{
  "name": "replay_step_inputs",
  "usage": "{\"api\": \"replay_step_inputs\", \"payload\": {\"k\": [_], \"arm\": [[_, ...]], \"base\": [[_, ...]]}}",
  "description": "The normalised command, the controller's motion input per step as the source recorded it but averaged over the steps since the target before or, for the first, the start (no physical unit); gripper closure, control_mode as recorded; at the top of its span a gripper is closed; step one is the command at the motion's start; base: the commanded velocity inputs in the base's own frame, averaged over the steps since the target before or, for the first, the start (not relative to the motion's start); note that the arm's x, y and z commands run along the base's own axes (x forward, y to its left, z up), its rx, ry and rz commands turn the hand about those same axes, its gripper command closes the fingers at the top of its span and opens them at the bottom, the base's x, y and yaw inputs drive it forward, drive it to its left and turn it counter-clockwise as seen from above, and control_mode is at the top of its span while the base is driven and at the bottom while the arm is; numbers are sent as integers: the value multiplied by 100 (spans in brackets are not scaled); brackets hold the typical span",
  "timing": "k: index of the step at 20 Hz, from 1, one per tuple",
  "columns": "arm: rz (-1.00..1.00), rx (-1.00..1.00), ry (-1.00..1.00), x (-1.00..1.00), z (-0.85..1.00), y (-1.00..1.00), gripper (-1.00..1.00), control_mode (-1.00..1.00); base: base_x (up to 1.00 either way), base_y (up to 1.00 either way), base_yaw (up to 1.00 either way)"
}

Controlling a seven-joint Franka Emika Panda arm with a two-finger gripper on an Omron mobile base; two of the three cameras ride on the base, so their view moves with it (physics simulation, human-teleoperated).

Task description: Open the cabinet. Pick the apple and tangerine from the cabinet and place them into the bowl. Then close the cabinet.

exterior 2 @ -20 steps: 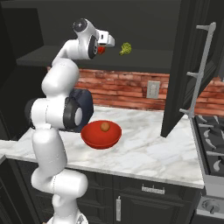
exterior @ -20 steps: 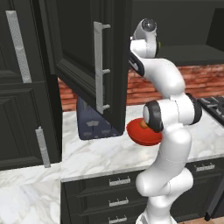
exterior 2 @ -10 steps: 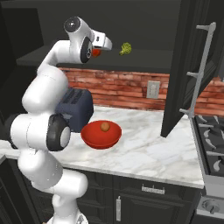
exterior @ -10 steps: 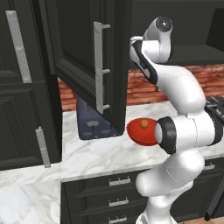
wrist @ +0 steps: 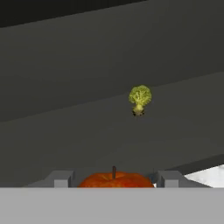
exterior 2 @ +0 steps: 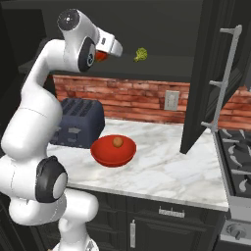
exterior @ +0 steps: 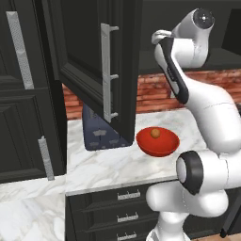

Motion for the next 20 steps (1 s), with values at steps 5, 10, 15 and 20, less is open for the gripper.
{"api": "replay_step_inputs", "payload": {"k": [5,10,15,20], "arm": [[0,-1,-1,-100,-62,3,100,-100],[0,-9,18,-100,-100,27,100,-100],[0,-5,43,-95,-100,19,100,-100],[3,0,10,6,-31,-6,100,-100]], "base": [[0,0,0],[0,0,0],[0,0,0],[0,0,0]]}}
